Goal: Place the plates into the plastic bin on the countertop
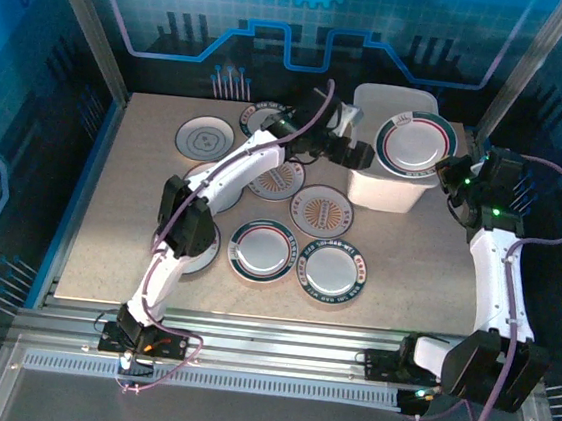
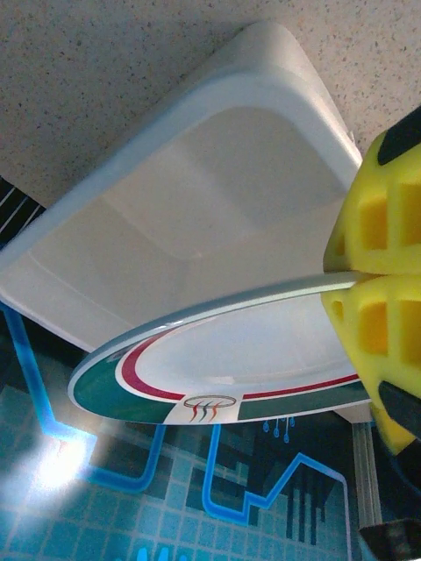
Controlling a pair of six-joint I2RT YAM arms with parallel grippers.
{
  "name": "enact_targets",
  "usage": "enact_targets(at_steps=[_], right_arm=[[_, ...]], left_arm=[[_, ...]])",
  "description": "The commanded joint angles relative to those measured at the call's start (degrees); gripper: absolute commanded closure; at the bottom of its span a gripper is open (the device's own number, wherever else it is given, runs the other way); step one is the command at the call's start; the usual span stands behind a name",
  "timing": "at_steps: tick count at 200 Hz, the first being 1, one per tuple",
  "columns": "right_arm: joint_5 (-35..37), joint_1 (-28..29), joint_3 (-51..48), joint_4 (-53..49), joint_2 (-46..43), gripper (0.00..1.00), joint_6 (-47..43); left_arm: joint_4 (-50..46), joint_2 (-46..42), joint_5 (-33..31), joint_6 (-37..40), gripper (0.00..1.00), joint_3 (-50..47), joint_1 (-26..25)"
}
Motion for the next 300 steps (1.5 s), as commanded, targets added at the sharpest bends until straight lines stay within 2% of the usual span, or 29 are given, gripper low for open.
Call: enact_targets(at_steps=[1, 44, 69, 121, 170, 223, 300], right_arm=[[2.26, 0.41, 2.65, 3.69, -1.42, 1.0, 1.57], [3.54, -1.28, 2.22, 1.71, -6.04, 1.0, 0.97], [1.96, -3.14, 0.7, 1.77, -8.77, 1.0, 2.19], [0.77, -4.88, -1.69, -0.58, -12.09, 1.0, 1.67], [0.27, -5.66, -1.44, -3.01, -13.53, 1.0, 3.53], [-0.88, -5.48, -0.81, -3.85, -13.68, 1.0, 4.86], [5.25, -0.88, 2.07, -8.66, -12.85, 1.0, 7.33]], left_arm=[[-5.52, 5.38, -6.16, -2.51, 0.04, 7.61, 0.67], [-3.46, 8.07, -8.21, -5.73, 0.11, 7.93, 0.64], [-3.54, 9.22, -7.96, -7.33, 0.15, 8.11, 0.64], [-2.26, 9.34, -5.12, -13.3, 0.39, 7.01, 0.47], [2.45, 4.12, -2.63, -20.01, 0.57, -0.91, -0.11], [1.91, 1.95, -3.6, -26.73, 0.67, -2.43, -2.39], [9.03, -5.15, -7.5, -38.85, 0.7, -15.11, -7.04]])
